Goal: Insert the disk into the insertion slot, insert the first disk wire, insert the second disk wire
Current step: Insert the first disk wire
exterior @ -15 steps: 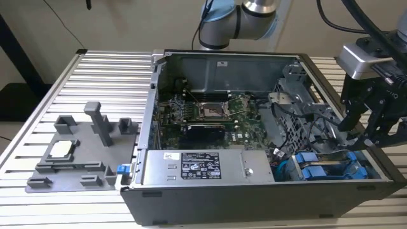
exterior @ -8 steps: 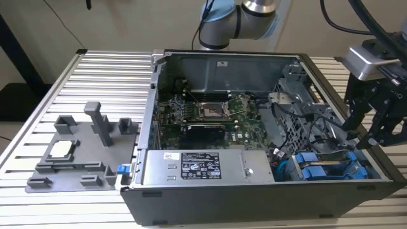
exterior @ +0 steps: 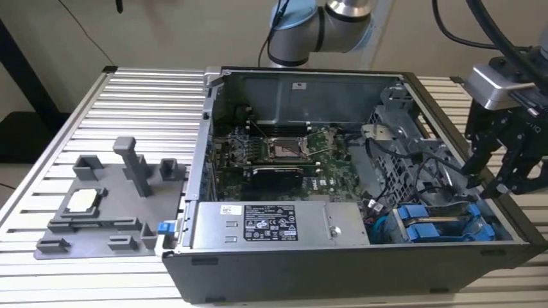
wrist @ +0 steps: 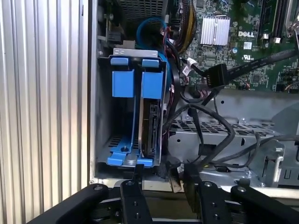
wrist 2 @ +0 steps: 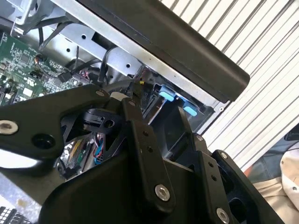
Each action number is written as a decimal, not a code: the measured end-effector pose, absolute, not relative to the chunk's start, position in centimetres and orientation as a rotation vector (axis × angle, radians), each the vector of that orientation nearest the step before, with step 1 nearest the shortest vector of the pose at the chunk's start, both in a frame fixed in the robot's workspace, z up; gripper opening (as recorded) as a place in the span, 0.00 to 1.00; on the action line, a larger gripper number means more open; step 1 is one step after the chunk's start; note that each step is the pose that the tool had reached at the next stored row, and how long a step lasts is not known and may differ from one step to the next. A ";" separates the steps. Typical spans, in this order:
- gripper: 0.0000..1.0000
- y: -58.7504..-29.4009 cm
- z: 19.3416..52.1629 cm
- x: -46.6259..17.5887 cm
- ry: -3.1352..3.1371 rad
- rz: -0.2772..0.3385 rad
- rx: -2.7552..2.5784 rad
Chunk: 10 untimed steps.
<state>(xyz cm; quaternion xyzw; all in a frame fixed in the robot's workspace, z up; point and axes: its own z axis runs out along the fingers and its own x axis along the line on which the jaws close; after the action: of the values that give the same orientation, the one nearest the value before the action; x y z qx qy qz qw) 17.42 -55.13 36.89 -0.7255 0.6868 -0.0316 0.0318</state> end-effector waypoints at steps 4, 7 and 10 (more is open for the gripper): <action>0.47 -54.9 36.6 17.6 2.110 -0.092 -2.243; 0.47 -54.8 36.5 17.8 2.108 -0.089 -2.248; 0.47 -54.8 36.5 17.8 2.108 -0.088 -2.249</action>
<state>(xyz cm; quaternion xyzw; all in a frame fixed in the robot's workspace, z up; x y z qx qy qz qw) 17.77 -54.77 36.54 -0.7289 0.6834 -0.0286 0.0290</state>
